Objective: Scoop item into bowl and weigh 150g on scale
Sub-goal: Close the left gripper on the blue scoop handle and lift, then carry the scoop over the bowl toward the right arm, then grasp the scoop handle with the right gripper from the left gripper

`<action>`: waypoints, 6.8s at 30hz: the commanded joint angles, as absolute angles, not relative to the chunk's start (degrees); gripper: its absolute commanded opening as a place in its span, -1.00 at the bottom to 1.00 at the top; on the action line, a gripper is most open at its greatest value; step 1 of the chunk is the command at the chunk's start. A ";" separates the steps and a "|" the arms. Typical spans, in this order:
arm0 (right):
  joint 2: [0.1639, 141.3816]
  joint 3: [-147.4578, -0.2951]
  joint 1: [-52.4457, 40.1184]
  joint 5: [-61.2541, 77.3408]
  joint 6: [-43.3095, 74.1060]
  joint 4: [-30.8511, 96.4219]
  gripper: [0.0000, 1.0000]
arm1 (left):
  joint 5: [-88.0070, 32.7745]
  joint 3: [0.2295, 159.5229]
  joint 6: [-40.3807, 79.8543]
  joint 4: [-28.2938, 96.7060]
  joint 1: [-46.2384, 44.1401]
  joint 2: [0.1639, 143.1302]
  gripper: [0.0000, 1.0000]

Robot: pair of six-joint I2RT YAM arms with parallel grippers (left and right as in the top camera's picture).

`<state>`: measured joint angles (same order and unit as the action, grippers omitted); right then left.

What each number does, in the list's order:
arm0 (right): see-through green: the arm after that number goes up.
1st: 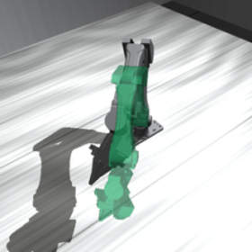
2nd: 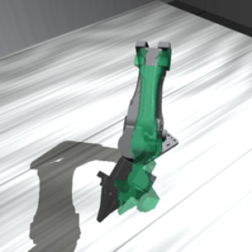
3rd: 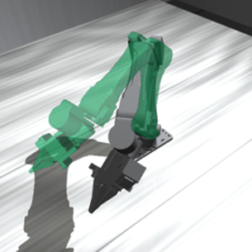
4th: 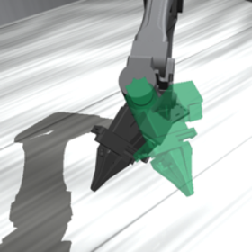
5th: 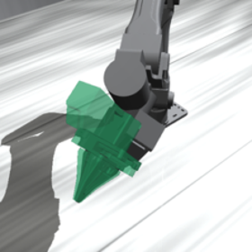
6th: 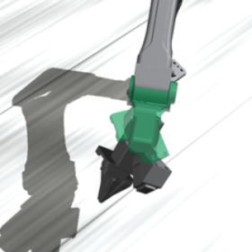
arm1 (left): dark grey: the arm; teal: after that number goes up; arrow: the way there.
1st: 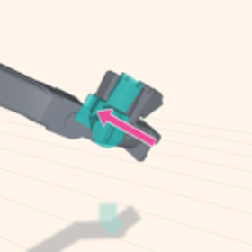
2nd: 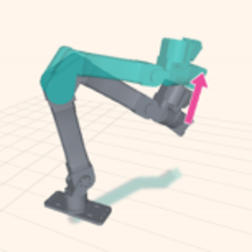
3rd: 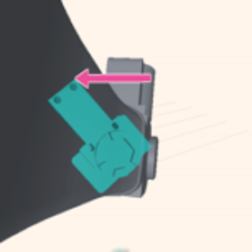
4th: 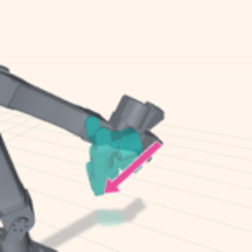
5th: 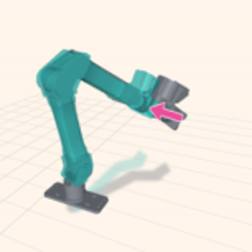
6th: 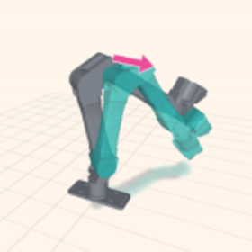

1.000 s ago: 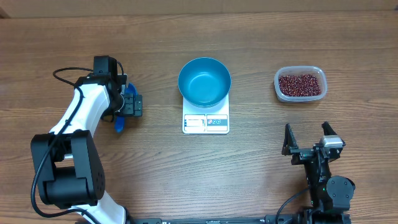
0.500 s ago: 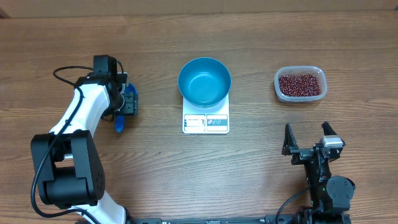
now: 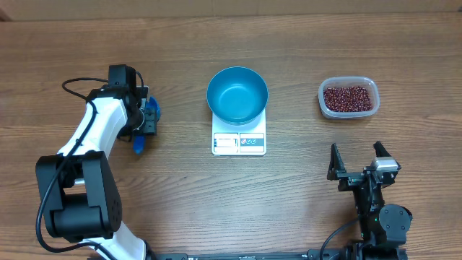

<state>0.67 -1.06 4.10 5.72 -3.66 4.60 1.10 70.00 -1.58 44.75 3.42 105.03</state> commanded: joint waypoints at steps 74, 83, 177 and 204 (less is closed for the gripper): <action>0.16 -0.47 4.25 5.67 -3.92 4.40 1.00 | 0.43 119.85 17.06 78.32 -7.33 104.84 -0.91; 0.16 -0.47 4.25 5.67 -3.92 4.40 1.00 | 0.60 120.38 28.71 77.71 -19.86 104.84 -0.92; 67.05 -54.61 -4.36 62.94 32.93 22.70 0.82 | -4.29 120.31 105.71 82.28 -37.54 104.88 -0.92; 67.05 -54.61 -12.47 53.52 32.99 22.33 0.11 | -5.63 120.27 108.86 82.24 -40.69 104.90 -0.91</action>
